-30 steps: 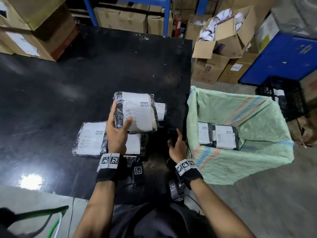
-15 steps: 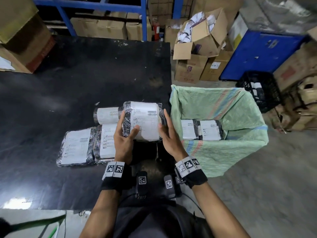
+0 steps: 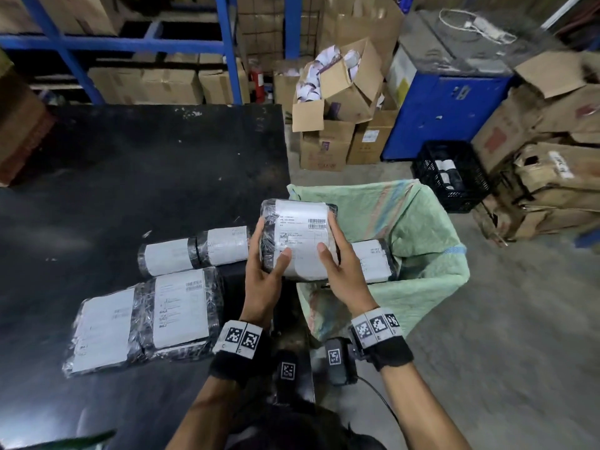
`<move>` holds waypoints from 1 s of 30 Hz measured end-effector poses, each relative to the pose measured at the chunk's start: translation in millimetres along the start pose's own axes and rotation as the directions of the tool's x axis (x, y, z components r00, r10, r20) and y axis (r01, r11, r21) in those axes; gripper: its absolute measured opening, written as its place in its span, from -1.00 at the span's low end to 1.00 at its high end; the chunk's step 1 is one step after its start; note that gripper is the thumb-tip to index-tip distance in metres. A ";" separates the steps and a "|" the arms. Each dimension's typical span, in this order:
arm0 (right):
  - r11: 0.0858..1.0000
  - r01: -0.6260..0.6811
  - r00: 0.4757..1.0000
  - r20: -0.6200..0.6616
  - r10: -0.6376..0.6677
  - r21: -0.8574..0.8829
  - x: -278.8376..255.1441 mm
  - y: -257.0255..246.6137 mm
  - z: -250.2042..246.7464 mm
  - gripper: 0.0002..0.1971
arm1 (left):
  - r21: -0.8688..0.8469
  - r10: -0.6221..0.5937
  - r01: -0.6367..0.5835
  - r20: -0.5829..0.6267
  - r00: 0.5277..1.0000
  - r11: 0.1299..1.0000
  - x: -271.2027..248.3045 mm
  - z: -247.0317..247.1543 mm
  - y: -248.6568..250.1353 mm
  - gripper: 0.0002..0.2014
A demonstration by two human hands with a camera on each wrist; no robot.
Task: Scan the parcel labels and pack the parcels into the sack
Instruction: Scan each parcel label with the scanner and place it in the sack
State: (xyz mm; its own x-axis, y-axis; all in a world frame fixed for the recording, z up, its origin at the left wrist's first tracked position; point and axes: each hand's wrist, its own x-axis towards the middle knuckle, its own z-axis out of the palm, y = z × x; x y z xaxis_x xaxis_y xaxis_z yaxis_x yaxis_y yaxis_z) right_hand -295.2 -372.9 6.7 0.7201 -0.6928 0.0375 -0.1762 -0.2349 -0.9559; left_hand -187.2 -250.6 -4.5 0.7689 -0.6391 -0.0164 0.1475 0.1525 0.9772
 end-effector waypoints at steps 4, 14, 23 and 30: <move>0.999 -0.016 1.000 0.010 0.016 -0.039 17.3 7.0 -40.0 -0.39 | 0.272 -0.022 -0.009 0.113 0.993 0.962 18.6 17.0 -22.4 -0.34; 0.912 -0.225 0.937 0.181 0.299 -0.342 86.5 55.0 -125.1 -0.34 | 0.864 0.031 -0.123 0.124 0.992 0.488 44.7 50.6 -77.3 -0.23; 0.713 -0.471 0.721 0.239 0.650 -0.519 156.3 94.5 -111.8 -0.34 | 0.945 -0.049 -0.102 0.123 0.991 0.311 43.5 61.7 -100.8 -0.22; 0.686 -0.497 0.697 0.226 0.680 -0.531 170.5 174.1 -82.9 -0.27 | 0.961 -0.070 -0.068 0.090 0.993 0.269 42.4 58.0 -98.6 -0.25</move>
State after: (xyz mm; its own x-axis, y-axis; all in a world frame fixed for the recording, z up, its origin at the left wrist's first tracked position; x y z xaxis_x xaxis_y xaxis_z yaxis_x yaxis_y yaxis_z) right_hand -258.8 -588.4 -129.2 0.5339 -0.4890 -0.6898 -0.8353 -0.1788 -0.5198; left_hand -205.2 -336.5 -89.3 0.6976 -0.7135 -0.0657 -0.6104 -0.6398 0.4669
